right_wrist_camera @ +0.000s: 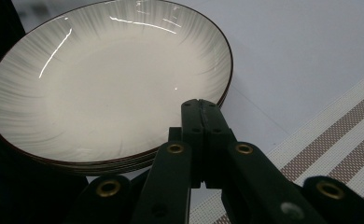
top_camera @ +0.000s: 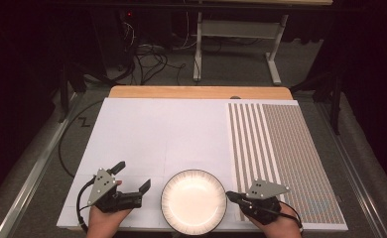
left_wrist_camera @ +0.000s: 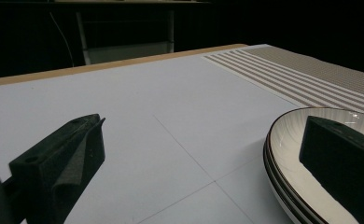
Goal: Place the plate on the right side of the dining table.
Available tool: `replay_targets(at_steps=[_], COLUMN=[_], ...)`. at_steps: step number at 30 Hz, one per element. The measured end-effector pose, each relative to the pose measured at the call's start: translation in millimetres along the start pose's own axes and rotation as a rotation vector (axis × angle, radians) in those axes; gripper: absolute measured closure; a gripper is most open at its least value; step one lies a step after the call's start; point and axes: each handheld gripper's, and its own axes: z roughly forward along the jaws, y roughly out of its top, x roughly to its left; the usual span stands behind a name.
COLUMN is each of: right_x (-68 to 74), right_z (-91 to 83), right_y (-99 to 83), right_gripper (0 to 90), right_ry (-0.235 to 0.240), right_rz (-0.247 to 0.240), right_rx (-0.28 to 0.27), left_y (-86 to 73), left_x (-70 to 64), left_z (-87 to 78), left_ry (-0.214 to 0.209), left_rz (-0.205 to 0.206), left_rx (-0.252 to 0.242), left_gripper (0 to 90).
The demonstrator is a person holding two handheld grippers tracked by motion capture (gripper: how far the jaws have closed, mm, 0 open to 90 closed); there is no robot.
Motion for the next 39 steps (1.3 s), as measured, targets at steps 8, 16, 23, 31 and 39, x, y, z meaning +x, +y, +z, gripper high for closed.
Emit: replay_targets(at_steps=[8, 16, 23, 31, 39], right_x=[6.0, 8.8, 10.6, 12.8, 14.9], right_z=[0.9, 1.9, 2.3, 2.7, 3.7], right_y=[1.6, 2.6, 4.2, 5.4, 6.8], right_gripper=[90.0, 90.0, 90.0, 90.0, 90.0], right_ry=[0.005, 0.003, -0.008, -0.020, -0.031], right_rz=[-0.036, -0.063, -0.082, -0.093, -0.110], right_rx=[0.039, 0.056, 0.071, 0.080, 0.087], left_y=[0.1, 0.1, 0.0, 0.1, 0.2], left_x=[0.3, 0.4, 0.5, 0.7, 0.9], left_z=[-0.3, -0.1, 0.3, 0.5, 0.4], left_ry=[0.001, -0.002, -0.002, -0.001, 0.000], left_rz=[-0.003, -0.006, -0.008, -0.009, -0.010], left_rx=[-0.002, -0.001, -0.002, -0.003, -0.005], left_gripper=[0.6, 0.6, 0.6, 0.6, 0.6])
